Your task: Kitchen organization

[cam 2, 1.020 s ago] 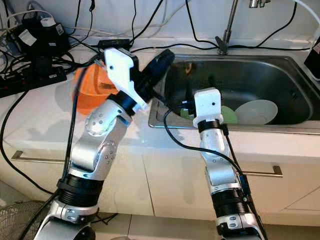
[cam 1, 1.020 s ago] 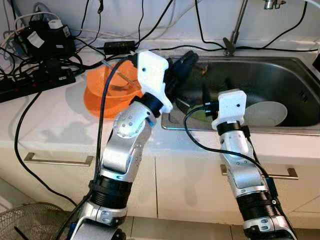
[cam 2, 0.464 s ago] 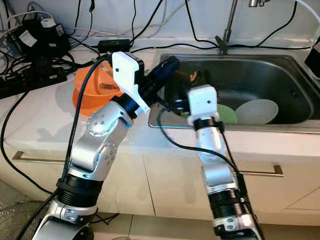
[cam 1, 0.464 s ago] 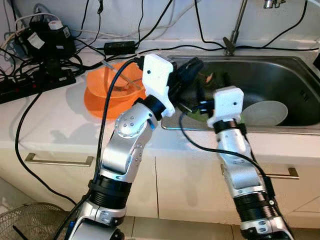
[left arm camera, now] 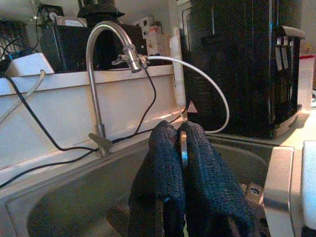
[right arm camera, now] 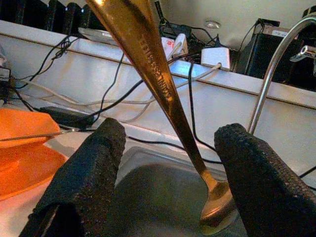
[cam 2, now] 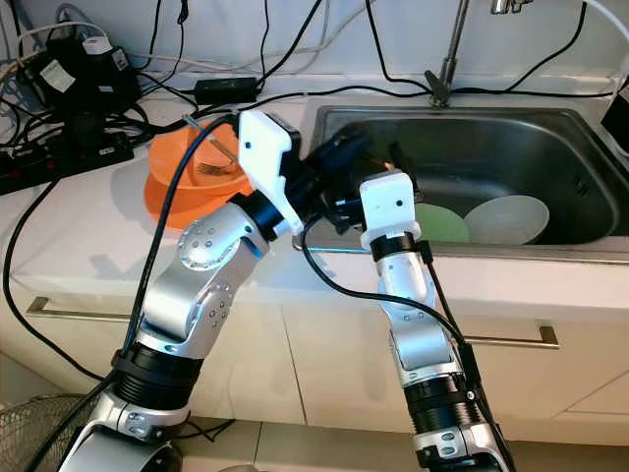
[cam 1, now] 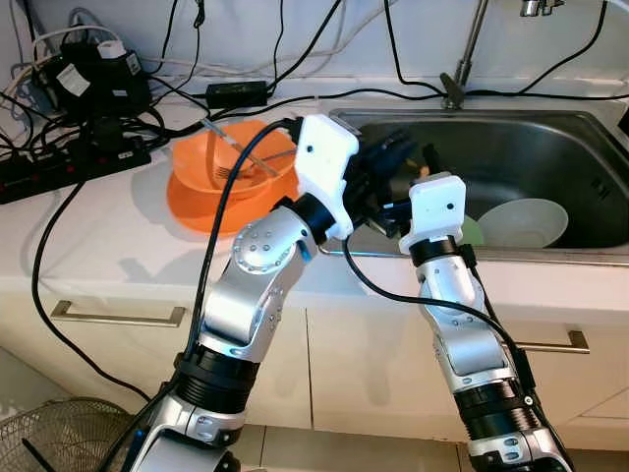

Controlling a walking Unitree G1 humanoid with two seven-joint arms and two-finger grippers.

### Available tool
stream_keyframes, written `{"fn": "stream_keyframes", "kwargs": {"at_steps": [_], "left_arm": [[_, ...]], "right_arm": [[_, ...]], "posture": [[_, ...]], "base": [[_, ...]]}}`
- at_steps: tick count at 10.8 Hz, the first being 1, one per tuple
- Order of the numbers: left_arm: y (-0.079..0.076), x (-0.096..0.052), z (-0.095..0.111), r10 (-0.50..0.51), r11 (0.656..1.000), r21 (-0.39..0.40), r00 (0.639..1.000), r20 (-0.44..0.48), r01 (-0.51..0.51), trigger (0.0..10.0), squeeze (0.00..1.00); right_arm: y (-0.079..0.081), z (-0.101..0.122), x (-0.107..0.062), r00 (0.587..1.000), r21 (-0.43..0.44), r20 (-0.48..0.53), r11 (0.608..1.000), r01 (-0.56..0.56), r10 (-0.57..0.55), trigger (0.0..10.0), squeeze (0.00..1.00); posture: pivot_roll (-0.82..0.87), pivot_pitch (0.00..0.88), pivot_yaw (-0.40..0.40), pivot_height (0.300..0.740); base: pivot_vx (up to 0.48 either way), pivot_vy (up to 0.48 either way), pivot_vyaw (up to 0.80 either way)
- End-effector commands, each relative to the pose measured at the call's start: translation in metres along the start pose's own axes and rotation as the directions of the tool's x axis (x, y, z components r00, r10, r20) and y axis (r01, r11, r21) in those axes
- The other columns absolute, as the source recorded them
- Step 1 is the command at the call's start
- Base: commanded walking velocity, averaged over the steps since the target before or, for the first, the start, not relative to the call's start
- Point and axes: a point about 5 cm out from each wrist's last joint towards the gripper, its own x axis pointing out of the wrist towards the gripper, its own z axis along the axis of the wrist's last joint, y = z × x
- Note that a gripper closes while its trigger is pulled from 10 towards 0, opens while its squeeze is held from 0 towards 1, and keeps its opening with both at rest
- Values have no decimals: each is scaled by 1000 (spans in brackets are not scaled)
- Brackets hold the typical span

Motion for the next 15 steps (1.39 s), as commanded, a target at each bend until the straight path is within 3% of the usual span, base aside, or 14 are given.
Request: {"fn": "stream_keyframes", "kwargs": {"at_steps": [1, 3, 4, 5, 15], "left_arm": [[-2, -1, -3, -20, 999, 28, 999, -28, 21, 10000, 0], [-2, -3, -4, -22, 999, 37, 999, -35, 24, 10000, 0], [-1, -3, -4, -20, 999, 42, 999, -39, 21, 10000, 0], [-1, -3, -4, -19, 999, 44, 999, -42, 21, 10000, 0], [5, -6, -11, 2, 996, 88, 996, -93, 7, 10000, 0]], "right_arm": [[-1, 3, 1, 1000, -13, 5, 1000, 19, -19, 10000, 0], [-3, 3, 2, 1000, 5, 0, 1000, 30, -30, 10000, 0], [-3, 3, 2, 1000, 3, 4, 1000, 26, -26, 588, 0], [-3, 3, 3, 1000, 3, 4, 1000, 28, -28, 0, 0], [0, 2, 3, 1000, 30, 0, 999, 23, -23, 0, 0]], "posture": [[14, 0, 85, 740], [18, 0, 83, 740], [18, 0, 81, 740], [19, 0, 82, 740], [30, 0, 80, 740]], "base": [[0, 0, 0], [0, 0, 0], [0, 0, 0], [0, 0, 0], [0, 0, 0]]}}
